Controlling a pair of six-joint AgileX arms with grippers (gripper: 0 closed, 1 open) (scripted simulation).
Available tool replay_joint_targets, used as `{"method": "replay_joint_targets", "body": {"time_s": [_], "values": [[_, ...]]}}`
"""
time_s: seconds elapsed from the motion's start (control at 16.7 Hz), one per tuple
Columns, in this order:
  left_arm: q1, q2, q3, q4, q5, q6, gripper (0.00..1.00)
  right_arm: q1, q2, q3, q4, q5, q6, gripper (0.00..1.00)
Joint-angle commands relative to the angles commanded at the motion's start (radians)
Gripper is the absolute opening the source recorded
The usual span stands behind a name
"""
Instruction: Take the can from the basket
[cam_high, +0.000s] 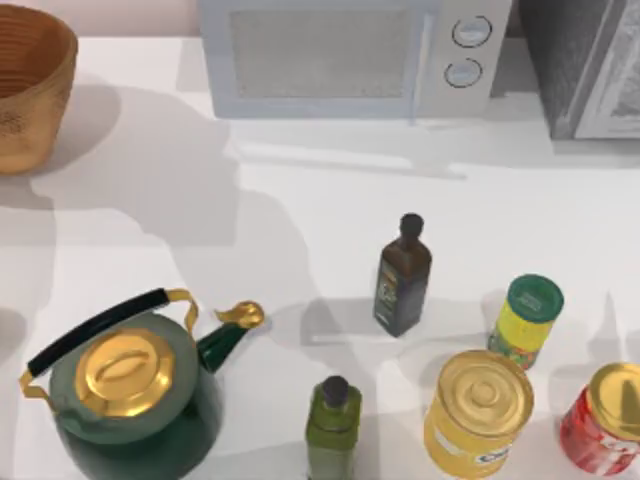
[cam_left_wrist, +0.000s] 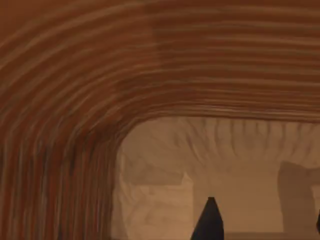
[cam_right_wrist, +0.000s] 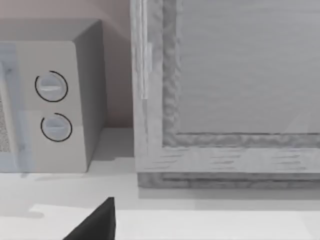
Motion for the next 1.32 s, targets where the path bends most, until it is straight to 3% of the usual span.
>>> {"method": "replay_joint_targets", "body": {"time_s": [0.24,0.9,1.14,1.32], "values": [[-0.019,-0.385,-0.367,0.199,-0.044,-0.030,0.00,0.000,0.000,0.000,0.000,0.000,0.000,1.00],[-0.141,-1.739,-1.552,0.690,-0.106,-0.120,0.00,0.000,0.000,0.000,0.000,0.000,0.000,1.00],[-0.186,-2.083,-1.860,0.782,-0.103,-0.150,0.00,0.000,0.000,0.000,0.000,0.000,0.000,1.00],[-0.210,-2.234,-1.996,0.815,-0.098,-0.165,0.00,0.000,0.000,0.000,0.000,0.000,0.000,1.00]]}}
